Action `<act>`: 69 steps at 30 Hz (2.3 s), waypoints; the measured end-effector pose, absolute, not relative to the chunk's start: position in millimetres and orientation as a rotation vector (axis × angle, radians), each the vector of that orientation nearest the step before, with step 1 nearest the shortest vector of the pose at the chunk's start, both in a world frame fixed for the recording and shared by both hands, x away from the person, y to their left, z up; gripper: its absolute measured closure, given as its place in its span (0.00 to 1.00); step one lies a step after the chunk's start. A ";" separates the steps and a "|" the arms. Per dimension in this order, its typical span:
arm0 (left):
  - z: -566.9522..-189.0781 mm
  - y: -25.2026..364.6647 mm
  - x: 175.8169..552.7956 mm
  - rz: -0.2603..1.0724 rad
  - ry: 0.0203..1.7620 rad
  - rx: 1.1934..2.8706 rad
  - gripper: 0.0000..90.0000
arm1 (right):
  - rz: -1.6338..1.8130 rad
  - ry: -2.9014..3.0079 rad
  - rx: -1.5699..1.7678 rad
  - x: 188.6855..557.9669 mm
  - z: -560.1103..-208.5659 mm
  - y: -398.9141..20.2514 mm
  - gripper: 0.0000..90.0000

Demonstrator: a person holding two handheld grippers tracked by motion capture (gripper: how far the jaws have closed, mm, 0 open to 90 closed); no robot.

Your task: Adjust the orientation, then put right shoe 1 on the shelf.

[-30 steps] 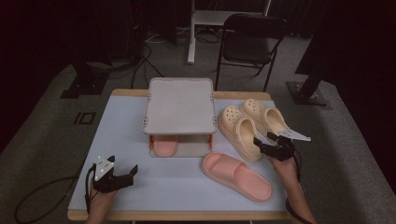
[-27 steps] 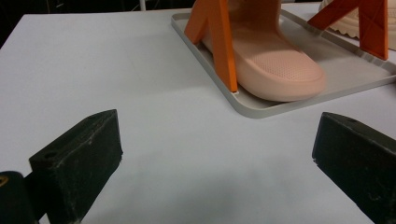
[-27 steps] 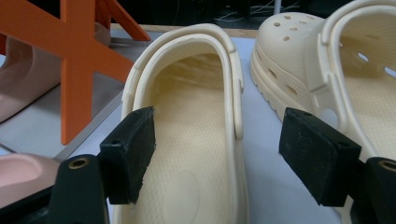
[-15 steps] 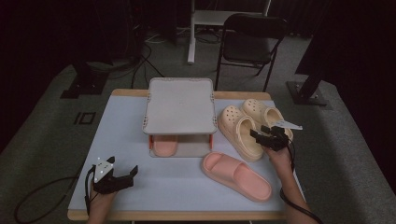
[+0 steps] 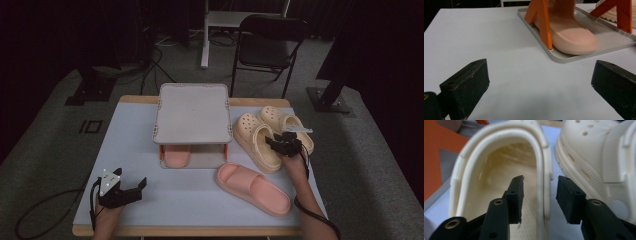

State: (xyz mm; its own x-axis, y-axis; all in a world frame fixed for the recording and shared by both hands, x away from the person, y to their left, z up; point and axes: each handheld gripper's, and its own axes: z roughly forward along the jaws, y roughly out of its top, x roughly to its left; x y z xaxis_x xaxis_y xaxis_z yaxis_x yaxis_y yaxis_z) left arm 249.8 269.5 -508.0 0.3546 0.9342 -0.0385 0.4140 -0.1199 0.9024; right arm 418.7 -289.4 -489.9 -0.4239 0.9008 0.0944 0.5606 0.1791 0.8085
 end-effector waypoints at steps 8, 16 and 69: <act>-508.7 269.2 250.0 0.712 1.211 1.706 0.02 | 1.137 2.076 1.393 420.9 -490.9 -288.4 0.86; -508.9 268.7 249.7 0.711 1.208 1.707 0.02 | 1.210 2.084 1.360 415.3 -482.7 -292.1 0.87; -507.1 268.9 248.7 0.703 1.194 1.699 0.02 | 1.251 2.224 1.301 401.2 -477.0 -304.7 0.87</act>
State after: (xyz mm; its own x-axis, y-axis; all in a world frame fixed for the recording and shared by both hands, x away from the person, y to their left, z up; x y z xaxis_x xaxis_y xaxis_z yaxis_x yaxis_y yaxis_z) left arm 248.7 268.9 -507.1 0.3678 0.9286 -0.0494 0.4072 -0.1131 0.9063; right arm 401.2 -304.7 -477.0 -0.5573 0.8113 0.1766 0.5723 0.2212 0.7897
